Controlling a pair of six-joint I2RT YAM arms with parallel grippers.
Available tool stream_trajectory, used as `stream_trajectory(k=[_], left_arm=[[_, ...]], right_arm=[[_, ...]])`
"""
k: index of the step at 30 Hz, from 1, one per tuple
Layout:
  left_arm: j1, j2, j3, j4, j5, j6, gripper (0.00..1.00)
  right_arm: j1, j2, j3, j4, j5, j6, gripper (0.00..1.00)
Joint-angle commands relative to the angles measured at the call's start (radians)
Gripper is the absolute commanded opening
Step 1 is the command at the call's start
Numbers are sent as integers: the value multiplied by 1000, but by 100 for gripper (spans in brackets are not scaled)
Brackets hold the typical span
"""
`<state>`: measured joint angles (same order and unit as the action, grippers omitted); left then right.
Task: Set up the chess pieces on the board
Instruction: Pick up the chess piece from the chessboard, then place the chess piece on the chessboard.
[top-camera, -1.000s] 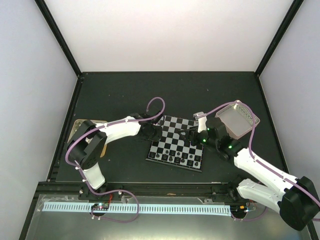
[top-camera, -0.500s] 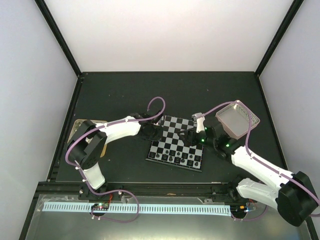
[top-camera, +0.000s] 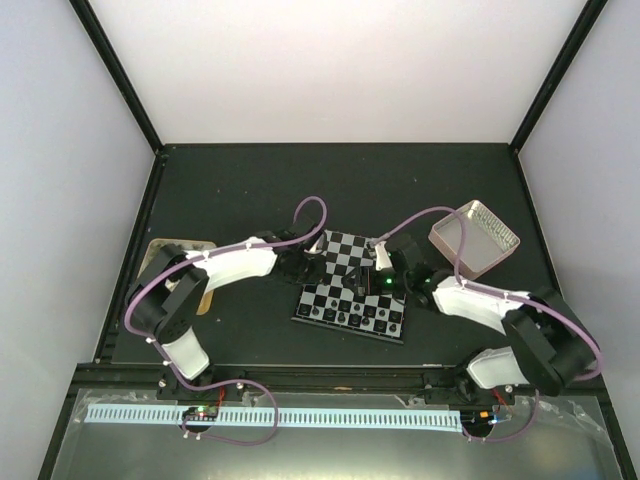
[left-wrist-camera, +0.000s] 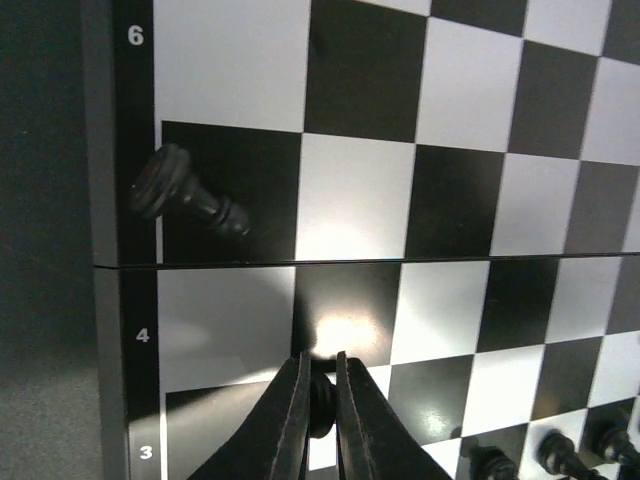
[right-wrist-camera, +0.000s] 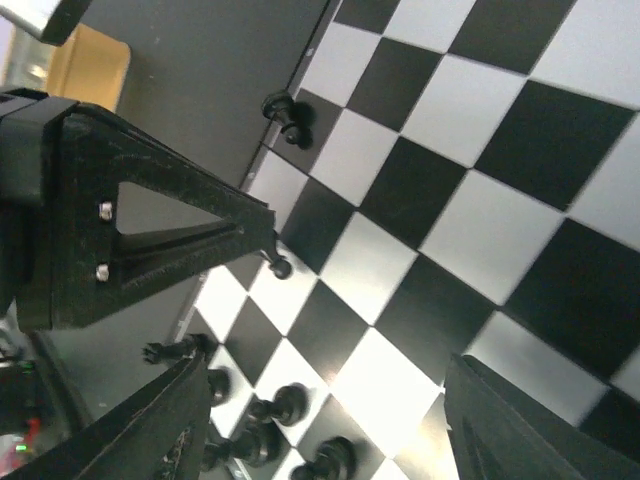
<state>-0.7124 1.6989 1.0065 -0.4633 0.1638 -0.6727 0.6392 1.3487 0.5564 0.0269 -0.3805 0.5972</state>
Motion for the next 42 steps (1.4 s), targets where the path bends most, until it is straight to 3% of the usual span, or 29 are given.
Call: stream_trajectory(k=[1, 17, 26, 42], left_arm=[[2, -53, -12, 69, 73, -37, 7], [5, -165, -55, 221, 243, -151, 8], [6, -175, -69, 244, 274, -168, 7], [12, -174, -78, 255, 292, -171, 7]], right_arm=[[3, 55, -30, 237, -129, 139, 64], [4, 92, -80, 431, -155, 284, 49], [3, 72, -119, 541, -190, 335, 28], [4, -7, -150, 524, -123, 311, 28]])
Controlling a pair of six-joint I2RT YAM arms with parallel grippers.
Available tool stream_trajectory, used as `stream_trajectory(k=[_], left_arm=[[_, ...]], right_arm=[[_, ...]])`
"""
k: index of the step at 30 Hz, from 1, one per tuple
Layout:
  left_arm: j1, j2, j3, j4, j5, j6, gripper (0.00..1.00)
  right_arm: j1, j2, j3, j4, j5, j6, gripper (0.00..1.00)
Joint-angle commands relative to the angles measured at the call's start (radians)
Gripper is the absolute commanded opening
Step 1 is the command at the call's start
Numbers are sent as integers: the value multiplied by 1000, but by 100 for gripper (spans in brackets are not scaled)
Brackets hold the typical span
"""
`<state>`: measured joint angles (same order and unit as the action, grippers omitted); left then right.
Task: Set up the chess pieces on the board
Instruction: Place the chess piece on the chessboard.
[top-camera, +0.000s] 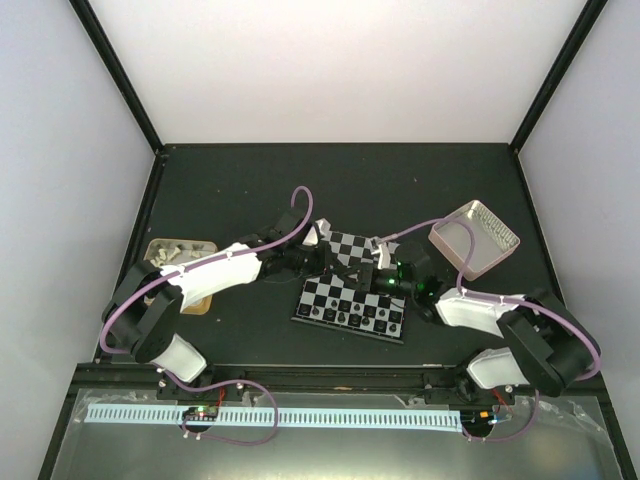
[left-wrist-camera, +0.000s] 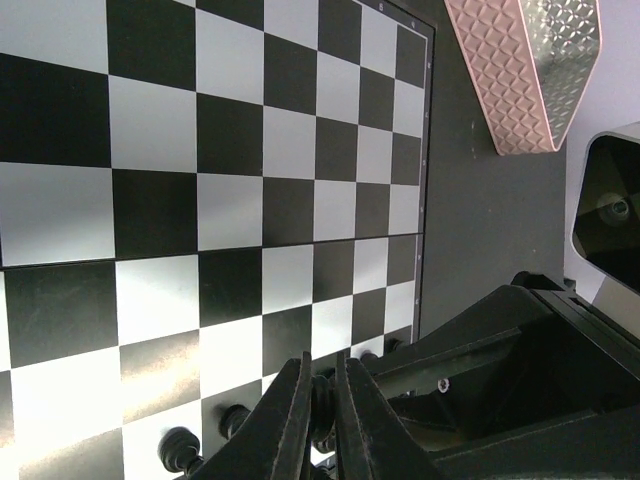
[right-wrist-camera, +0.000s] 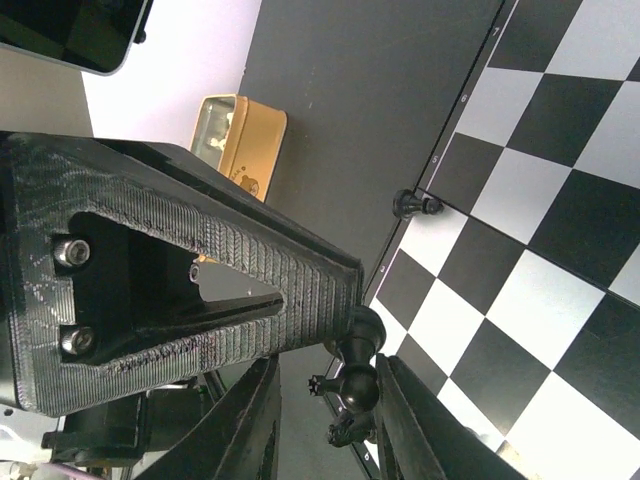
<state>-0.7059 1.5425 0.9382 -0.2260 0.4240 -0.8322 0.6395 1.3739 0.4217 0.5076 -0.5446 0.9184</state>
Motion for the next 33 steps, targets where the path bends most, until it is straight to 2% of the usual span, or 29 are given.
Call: stream_trajectory(k=[1, 6, 11, 16, 19, 21, 23, 27, 33], left_arm=[[5, -18, -11, 18, 34, -13, 7], [8, -25, -15, 17, 36, -13, 8], [10, -24, -16, 17, 36, -12, 7], [10, -28, -20, 30, 48, -18, 8], [11, -32, -22, 35, 52, -21, 9], [12, -34, -22, 30, 47, -18, 13], [15, -39, -22, 14, 26, -9, 21], [20, -86, -40, -44, -112, 12, 37], [23, -249, -99, -132, -382, 40, 46]], right_arm=[[3, -34, -18, 47, 44, -9, 28], [2, -44, -21, 42, 65, -8, 24], [2, -50, -22, 37, 71, -10, 16], [3, -46, -5, -2, 80, -26, 2], [3, -41, 9, -34, 85, -40, 1], [3, -43, 19, -65, 98, -54, 1], [3, -47, 32, -105, 112, -74, 1], [11, -53, 77, -243, 150, -136, 1], [92, -29, 218, -538, 278, -255, 1]])
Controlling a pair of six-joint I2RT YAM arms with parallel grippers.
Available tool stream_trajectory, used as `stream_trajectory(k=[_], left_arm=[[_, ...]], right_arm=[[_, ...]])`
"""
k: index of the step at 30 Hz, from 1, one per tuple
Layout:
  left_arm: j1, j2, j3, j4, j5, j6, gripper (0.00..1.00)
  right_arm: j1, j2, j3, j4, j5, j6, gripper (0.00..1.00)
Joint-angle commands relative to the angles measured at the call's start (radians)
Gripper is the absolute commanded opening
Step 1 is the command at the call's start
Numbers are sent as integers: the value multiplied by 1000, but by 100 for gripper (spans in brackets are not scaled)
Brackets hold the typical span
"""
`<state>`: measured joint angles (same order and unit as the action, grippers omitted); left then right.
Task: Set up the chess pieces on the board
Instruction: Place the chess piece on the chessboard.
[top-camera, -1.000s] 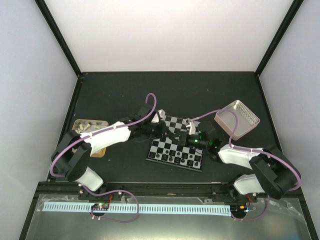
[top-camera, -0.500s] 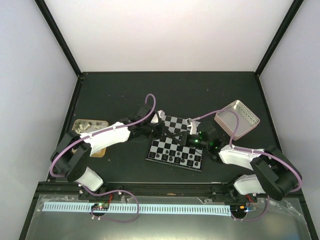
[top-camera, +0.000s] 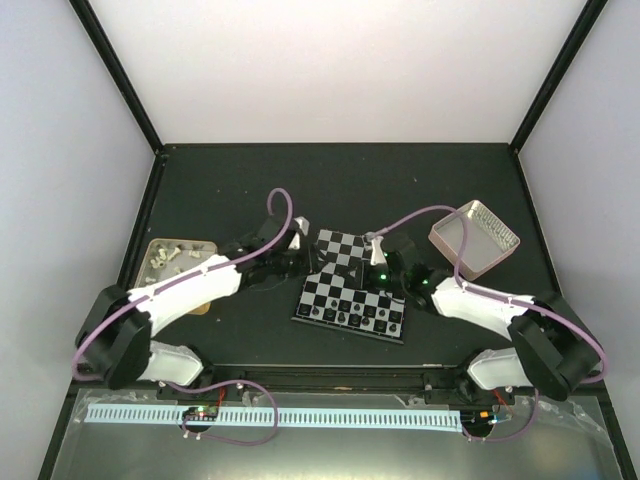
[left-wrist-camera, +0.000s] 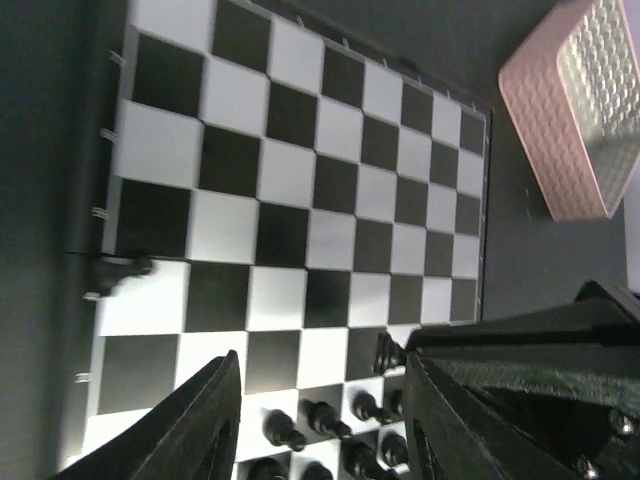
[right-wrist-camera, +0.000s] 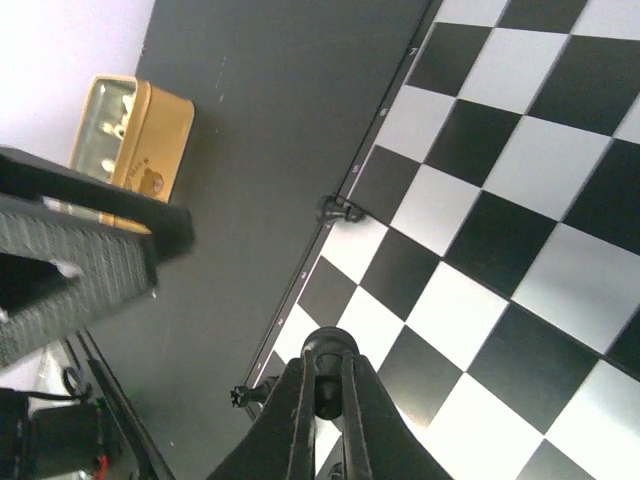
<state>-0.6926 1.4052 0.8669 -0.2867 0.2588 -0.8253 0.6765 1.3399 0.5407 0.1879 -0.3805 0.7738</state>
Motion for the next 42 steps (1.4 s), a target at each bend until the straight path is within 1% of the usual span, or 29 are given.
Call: stream_trajectory(k=[1, 5, 9, 14, 19, 24, 35, 38, 42], left_arm=[[10, -163, -42, -79, -257, 39, 47], [10, -335, -114, -88, -399, 70, 47], [10, -521, -209, -62, -505, 105, 53], [11, -743, -327, -4, -566, 160, 59], [11, -870, -422, 50, -596, 184, 63], [12, -916, -457, 47, -613, 184, 65], [10, -910, -450, 34, -602, 181, 66], [11, -906, -447, 32, -601, 178, 66], [10, -895, -444, 38, -596, 172, 66]], right_arm=[[74, 16, 141, -263, 142, -128, 1], [154, 93, 264, -426, 256, -189, 1], [220, 168, 366, -546, 345, -227, 1], [277, 263, 491, -694, 384, -263, 1], [323, 338, 576, -794, 392, -291, 1], [353, 401, 630, -840, 402, -299, 1], [364, 475, 686, -849, 409, -283, 4], [365, 478, 689, -855, 409, -281, 8], [363, 469, 692, -858, 403, -279, 17]])
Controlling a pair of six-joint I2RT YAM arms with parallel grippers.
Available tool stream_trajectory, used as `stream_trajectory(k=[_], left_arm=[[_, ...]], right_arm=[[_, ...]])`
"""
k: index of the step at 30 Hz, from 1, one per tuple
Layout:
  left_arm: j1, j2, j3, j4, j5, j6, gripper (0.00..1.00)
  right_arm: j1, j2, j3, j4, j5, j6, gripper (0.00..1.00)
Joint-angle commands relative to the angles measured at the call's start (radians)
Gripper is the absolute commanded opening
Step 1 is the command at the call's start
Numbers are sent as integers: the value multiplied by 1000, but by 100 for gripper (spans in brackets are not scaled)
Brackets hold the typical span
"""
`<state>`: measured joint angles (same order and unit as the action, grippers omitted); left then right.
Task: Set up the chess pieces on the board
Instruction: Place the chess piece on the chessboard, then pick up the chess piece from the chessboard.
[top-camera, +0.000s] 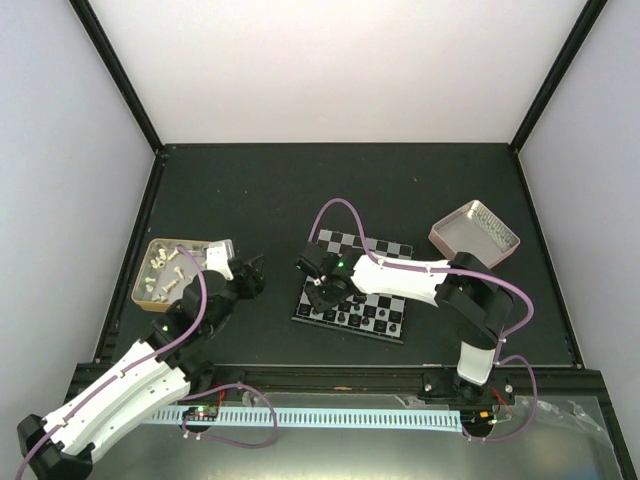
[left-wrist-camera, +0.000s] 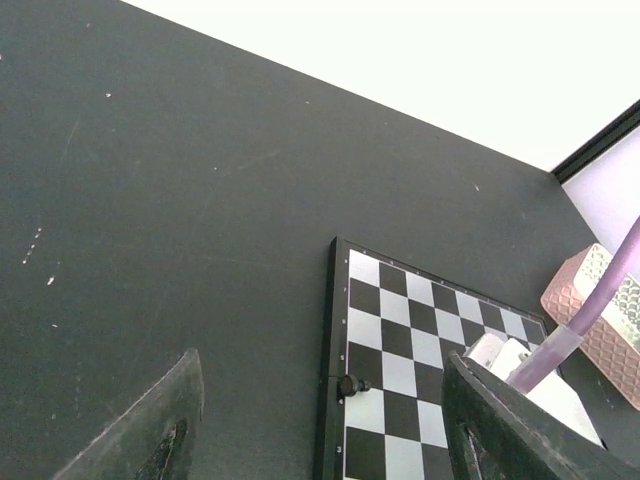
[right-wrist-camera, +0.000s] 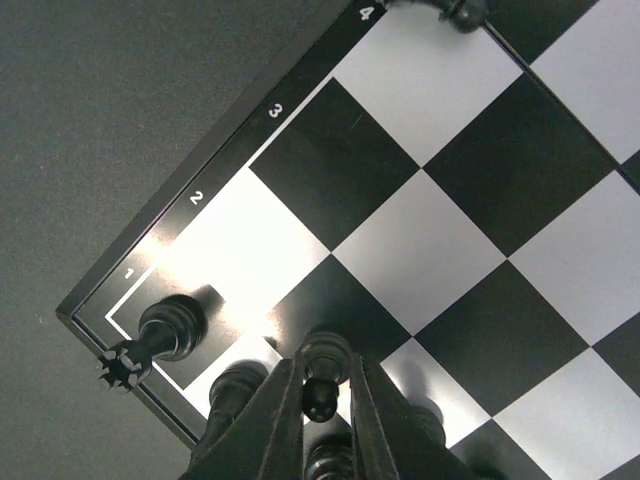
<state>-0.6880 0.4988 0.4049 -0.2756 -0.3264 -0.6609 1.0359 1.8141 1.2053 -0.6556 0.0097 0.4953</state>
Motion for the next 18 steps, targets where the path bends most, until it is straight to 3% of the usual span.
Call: stream_trajectory(k=[1, 8, 18], left_arm=[[6, 16, 20, 28, -6, 6, 67], [7, 111, 61, 27, 60, -19, 72], [8, 438, 204, -18, 228, -55, 73]], right_arm=[[5, -9, 30, -19, 16, 4, 18], [3, -99, 8, 27, 38, 41, 25], [-25, -178, -72, 93, 55, 81, 26]])
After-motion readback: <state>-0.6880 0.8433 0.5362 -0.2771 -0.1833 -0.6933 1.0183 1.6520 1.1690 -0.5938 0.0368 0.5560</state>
